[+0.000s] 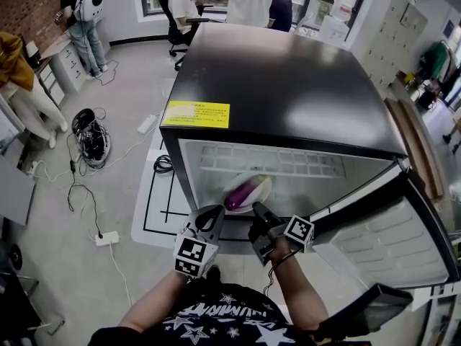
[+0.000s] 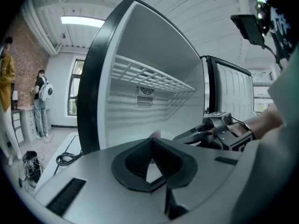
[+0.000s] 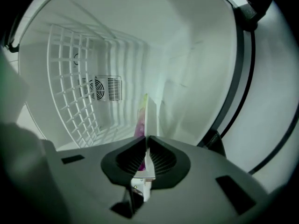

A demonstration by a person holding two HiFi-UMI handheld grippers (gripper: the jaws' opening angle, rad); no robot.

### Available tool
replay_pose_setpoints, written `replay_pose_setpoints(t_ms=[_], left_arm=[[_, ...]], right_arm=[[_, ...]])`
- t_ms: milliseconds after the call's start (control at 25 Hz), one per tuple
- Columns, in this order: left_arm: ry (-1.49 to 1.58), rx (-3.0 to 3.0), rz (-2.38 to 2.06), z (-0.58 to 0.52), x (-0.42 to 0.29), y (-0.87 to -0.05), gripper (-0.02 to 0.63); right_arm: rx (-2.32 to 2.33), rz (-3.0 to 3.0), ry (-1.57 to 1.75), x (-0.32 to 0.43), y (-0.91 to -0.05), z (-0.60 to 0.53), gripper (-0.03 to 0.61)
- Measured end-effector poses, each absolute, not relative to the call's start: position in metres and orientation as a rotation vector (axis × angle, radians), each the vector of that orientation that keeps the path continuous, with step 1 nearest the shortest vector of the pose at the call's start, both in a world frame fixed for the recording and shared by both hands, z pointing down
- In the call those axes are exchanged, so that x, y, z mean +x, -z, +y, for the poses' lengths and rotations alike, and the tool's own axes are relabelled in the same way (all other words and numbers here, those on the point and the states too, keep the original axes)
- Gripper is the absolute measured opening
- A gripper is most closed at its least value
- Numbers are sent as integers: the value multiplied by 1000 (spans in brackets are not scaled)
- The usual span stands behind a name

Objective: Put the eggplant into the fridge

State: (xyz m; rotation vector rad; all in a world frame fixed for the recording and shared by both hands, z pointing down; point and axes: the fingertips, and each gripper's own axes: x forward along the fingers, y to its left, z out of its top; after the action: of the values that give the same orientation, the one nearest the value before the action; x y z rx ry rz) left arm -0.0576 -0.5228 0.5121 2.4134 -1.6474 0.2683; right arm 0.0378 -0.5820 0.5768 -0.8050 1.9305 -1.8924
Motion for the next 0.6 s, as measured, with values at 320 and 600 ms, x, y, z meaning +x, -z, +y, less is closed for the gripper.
replay_pose_setpoints(t_ms=[320,600], left_arm=[[-235,2406,-1603,-538,-54,-520,9],[-236,2413,-1595,-543,-55,-526,9]], right_arm=[[-838,1961,1907,27,-595,-608,25],[-868,1942,1938,22,-604,-618,25]])
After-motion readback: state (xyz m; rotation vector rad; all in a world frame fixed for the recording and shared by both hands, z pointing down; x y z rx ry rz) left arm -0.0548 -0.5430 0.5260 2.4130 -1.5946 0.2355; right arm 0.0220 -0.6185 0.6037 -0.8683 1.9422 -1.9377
